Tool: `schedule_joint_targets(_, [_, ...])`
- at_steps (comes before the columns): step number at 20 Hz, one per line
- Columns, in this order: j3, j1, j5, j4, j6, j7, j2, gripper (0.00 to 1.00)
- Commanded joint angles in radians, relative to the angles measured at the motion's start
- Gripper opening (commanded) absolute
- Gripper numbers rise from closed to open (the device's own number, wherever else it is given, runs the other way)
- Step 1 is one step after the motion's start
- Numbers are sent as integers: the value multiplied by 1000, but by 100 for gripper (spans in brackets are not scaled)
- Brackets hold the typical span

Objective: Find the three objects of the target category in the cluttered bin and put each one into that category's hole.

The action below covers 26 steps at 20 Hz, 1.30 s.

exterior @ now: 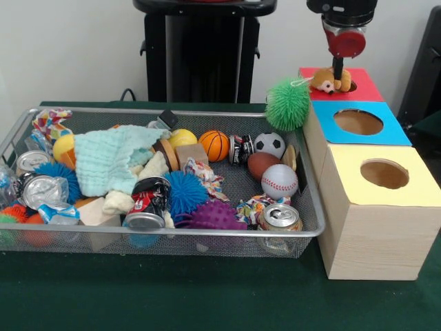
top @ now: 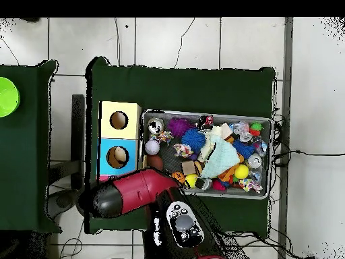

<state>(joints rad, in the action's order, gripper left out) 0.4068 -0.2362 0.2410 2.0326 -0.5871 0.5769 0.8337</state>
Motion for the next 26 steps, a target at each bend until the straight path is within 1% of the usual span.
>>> schedule_joint_targets(1, [12, 11, 5, 24, -116, 142, -60, 0])
schedule_joint_targets(7, [8, 9, 3, 29, -117, 150, -68, 0])
schedule_joint_targets(9, [0, 15, -7, 29, -108, 172, -70, 0])
schedule_joint_targets(13, [-26, 47, -16, -10, -10, 248, -102, 0])
schedule_joint_targets(15, [-21, 54, -36, -24, 79, 283, -124, 0])
schedule_joint_targets(16, [-15, 55, -35, -30, 122, 284, -132, 0])
schedule_joint_targets(17, [-13, 57, -34, -36, 135, 280, -136, 0])
schedule_joint_targets(18, [-5, 58, -28, -38, 169, 274, -142, 0])
schedule_joint_targets(21, [-6, 72, -22, -55, 200, 269, -154, 0])
schedule_joint_targets(22, [1, 59, -17, -38, 225, 261, -148, 0])
schedule_joint_targets(26, [1, 57, -39, -29, 236, 273, -147, 0])
